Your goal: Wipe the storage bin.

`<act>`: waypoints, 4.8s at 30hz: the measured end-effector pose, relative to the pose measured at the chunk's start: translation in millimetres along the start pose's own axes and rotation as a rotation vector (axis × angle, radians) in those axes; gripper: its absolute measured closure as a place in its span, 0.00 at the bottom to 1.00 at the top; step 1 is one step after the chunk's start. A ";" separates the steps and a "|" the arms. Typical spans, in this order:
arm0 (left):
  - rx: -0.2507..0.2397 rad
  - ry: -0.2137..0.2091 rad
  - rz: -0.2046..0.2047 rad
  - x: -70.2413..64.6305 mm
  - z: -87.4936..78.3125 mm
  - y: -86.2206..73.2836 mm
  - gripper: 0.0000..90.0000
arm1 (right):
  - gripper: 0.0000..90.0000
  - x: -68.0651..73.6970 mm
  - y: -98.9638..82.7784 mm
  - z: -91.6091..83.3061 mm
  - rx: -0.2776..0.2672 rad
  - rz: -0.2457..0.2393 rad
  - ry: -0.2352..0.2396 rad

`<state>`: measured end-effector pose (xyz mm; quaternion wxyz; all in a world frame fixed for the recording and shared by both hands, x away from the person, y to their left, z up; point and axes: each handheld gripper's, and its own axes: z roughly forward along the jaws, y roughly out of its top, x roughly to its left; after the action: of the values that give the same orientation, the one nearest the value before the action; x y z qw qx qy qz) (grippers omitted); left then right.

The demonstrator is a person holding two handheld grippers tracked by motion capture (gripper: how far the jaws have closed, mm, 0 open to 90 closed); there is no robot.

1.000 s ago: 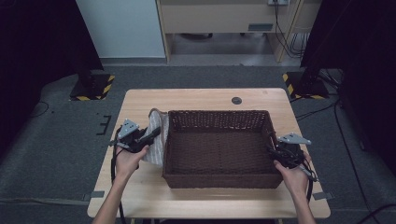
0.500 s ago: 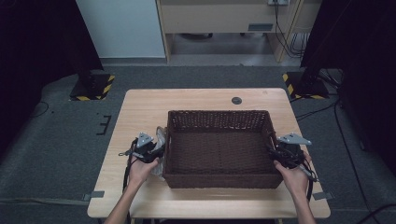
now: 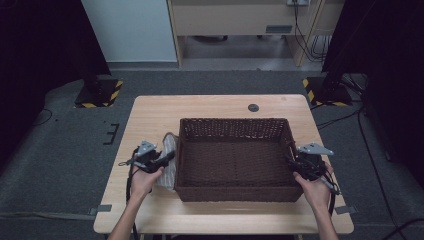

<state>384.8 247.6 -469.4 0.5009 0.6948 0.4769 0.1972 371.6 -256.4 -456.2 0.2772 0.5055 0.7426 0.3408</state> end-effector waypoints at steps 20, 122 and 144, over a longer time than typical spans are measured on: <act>0.108 -0.043 0.054 -26.6 -6.3 -39.7 0.75 | 0.63 0.5 -0.1 -0.4 0.003 -0.005 -0.002; 0.183 0.019 0.006 -26.7 -41.9 -55.3 0.75 | 0.42 -4.1 5.6 -11.1 -0.099 0.032 0.066; 0.139 0.313 -0.016 43.1 -58.3 -25.2 0.74 | 0.39 -6.8 5.5 -12.9 -0.105 0.043 0.056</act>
<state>349.4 315.4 -475.9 0.3728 0.6848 0.5669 0.2659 367.2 -264.3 -443.5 0.2751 0.4964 0.7203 0.3989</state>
